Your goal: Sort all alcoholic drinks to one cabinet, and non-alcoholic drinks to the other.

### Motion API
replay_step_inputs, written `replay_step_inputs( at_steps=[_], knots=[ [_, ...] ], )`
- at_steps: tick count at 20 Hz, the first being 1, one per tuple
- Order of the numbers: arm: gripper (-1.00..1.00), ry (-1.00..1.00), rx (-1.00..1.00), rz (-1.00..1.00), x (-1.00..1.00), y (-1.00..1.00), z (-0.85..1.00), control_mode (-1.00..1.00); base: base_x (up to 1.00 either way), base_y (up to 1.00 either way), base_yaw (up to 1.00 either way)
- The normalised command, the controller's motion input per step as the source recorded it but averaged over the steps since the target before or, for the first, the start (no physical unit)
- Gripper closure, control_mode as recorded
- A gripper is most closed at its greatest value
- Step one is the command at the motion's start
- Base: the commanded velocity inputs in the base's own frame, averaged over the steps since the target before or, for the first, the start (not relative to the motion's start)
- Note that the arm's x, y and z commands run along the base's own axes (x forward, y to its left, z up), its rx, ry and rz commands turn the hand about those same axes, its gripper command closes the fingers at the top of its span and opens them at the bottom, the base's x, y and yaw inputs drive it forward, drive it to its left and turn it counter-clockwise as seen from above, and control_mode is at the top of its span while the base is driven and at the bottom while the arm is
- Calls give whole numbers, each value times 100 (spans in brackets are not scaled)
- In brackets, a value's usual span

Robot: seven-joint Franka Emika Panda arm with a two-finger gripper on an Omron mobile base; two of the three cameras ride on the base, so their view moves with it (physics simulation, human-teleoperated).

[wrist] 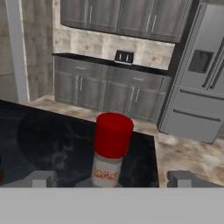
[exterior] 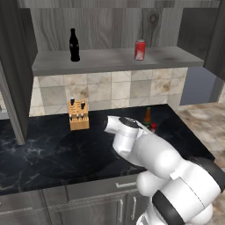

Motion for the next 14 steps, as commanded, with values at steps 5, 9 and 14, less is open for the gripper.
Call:
replay_step_inputs(
  at_steps=[5, 9, 14],
  knots=[
    [-100, 0, 0, 0, 12, 0, -8, -100, 0, 0, 0],
    [-100, 0, -1, 0, 6, -4, -5, -100, 0, 0, 0],
    [-100, 2, -2, -2, 0, -15, -1, -100, 0, 0, 0]
  ],
)
